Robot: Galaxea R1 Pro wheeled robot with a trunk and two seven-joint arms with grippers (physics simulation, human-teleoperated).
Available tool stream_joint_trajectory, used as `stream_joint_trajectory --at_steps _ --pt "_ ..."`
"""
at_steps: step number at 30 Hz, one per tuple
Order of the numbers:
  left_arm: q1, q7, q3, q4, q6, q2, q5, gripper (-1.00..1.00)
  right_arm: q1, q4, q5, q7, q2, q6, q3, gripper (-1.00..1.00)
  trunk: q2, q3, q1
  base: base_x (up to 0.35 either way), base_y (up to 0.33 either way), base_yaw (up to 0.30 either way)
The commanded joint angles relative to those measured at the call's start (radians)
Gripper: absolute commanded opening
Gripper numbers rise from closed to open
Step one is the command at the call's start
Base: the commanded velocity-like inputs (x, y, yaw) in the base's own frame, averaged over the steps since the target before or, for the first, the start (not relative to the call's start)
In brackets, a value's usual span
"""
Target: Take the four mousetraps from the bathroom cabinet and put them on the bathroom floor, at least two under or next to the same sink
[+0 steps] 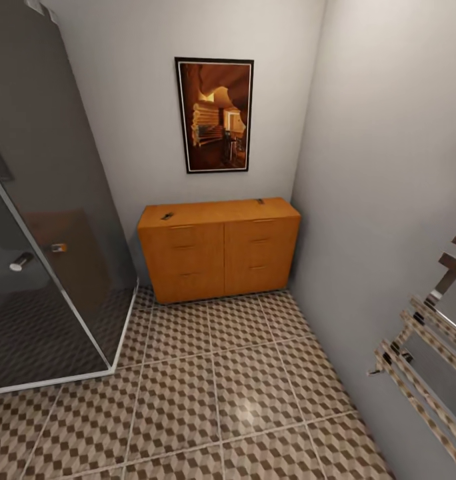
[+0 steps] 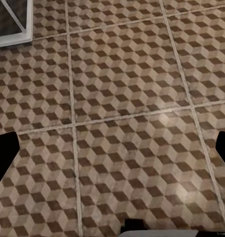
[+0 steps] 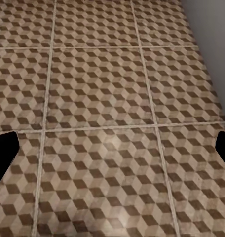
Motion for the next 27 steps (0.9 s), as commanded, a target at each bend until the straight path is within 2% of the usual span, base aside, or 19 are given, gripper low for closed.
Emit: stream_joint_trajectory --at_steps 1,15,27 --pt "-0.002 0.003 -0.009 0.004 -0.005 0.000 0.007 1.00 -0.001 0.000 -0.009 -0.002 0.000 -0.003 0.009 1.00 -0.002 -0.002 0.001 0.328 -0.002 0.000" --pt "-0.002 0.003 -0.009 0.004 -0.005 0.000 0.007 1.00 -0.001 0.000 -0.009 -0.001 0.000 -0.001 0.009 1.00 -0.002 -0.002 0.001 0.312 0.000 0.000" --pt "-0.002 0.003 -0.009 0.004 -0.005 0.000 0.007 1.00 -0.001 0.000 -0.009 -0.001 0.000 -0.001 0.010 1.00 -0.002 -0.002 0.001 0.036 0.000 0.000"
